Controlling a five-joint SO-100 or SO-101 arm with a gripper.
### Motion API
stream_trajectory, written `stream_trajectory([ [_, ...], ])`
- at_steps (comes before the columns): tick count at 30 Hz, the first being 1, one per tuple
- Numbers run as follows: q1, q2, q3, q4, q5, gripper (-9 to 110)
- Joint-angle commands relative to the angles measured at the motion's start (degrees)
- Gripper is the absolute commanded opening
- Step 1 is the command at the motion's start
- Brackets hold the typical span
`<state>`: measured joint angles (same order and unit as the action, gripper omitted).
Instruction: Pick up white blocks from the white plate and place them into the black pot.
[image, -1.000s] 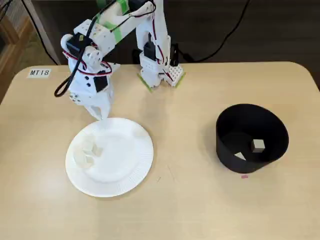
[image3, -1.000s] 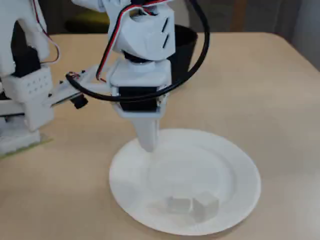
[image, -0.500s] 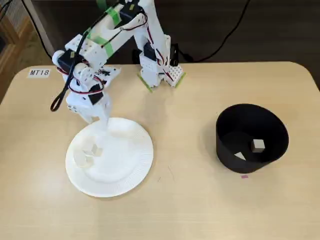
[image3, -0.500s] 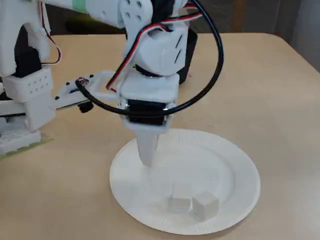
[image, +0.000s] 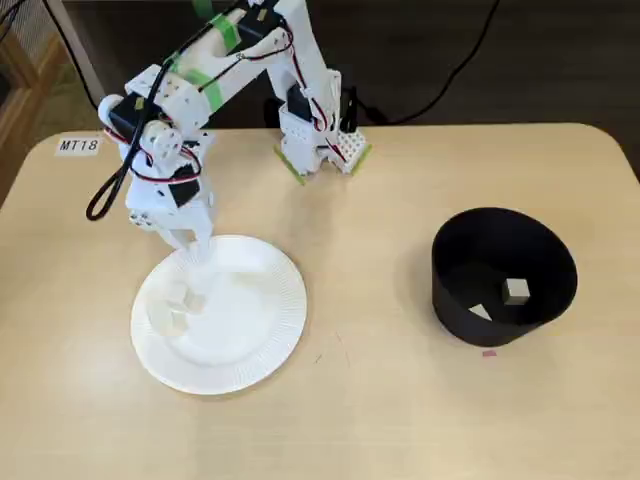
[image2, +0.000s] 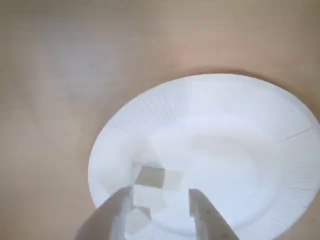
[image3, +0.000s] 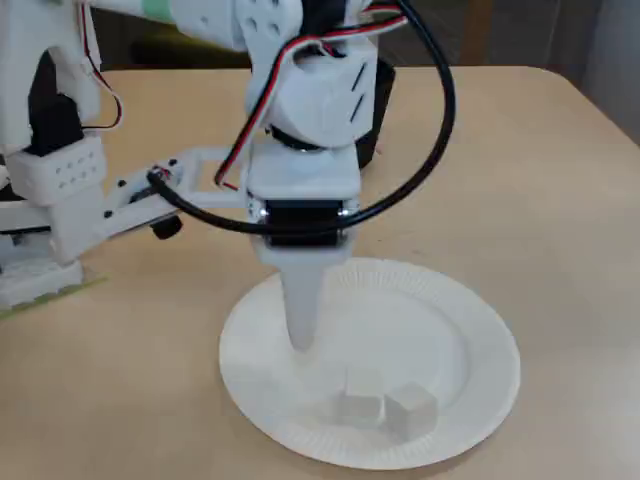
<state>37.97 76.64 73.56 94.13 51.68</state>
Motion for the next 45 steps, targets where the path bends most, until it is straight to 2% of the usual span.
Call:
stream_trajectory([
  [1, -0.44, -0.26, -2.81, 0.53, 0.88, 21],
  [21, -2.2, -8.0, -5.36, -8.53, 4.57, 23],
  [36, -3.16, -15.73, -11.95, -8.53, 6.15, 20],
  [42, -3.08, -17.75, -12.92, -9.32, 6.42, 16],
  [45, -3.08, -18.72, -13.62, -10.02, 5.71, 9],
])
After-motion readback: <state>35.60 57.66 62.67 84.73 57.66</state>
